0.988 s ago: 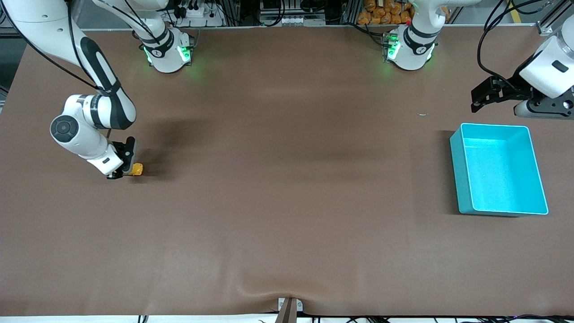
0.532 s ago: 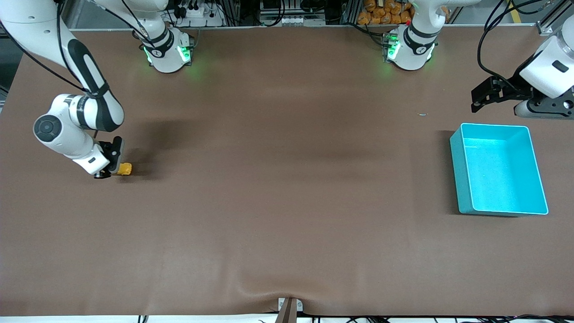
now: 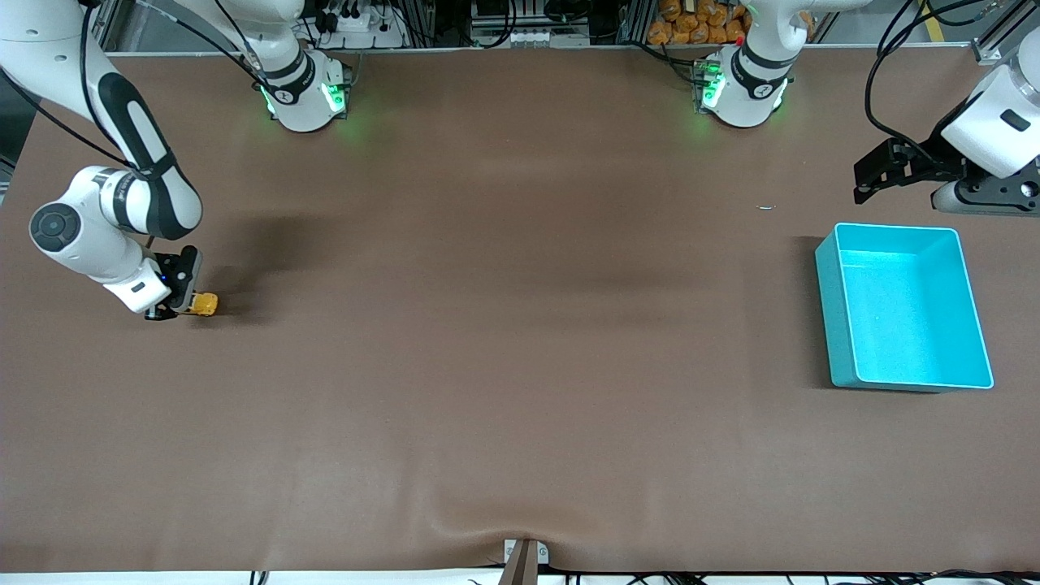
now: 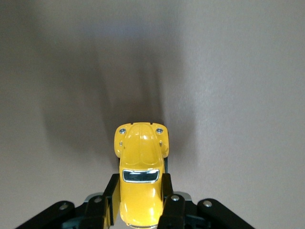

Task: Wind and store yellow beetle car
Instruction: 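Drag the held car backward along the table with the right gripper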

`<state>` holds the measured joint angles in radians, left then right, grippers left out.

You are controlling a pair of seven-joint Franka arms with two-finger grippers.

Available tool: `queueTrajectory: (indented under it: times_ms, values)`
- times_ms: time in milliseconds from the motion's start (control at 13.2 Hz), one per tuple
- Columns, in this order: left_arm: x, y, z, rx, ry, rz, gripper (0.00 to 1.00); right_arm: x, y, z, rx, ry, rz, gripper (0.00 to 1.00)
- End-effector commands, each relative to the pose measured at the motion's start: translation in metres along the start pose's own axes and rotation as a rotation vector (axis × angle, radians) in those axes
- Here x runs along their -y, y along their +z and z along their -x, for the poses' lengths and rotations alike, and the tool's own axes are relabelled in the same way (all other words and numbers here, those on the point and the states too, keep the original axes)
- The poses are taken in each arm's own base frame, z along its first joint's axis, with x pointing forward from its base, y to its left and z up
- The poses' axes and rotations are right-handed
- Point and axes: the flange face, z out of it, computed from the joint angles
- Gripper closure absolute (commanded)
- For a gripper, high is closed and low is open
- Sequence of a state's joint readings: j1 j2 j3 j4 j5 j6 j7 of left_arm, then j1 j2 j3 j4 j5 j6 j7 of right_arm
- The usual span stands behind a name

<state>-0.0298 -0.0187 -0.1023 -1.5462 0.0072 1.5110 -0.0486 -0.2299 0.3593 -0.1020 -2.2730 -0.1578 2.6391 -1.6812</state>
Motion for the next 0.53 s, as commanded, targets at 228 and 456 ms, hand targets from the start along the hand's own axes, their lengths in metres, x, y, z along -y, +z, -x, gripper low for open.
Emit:
queueTrajectory:
  times_ms: [228,456]
  values:
    - [0.002,-0.004,-0.001,0.001,-0.001,-0.021,0.0,0.004,0.03,0.027,-0.004,-0.03,-0.044,0.6]
    - [0.002,-0.004,-0.001,0.001,-0.007,-0.021,0.0,-0.002,0.025,0.033,0.001,-0.066,-0.03,0.6]
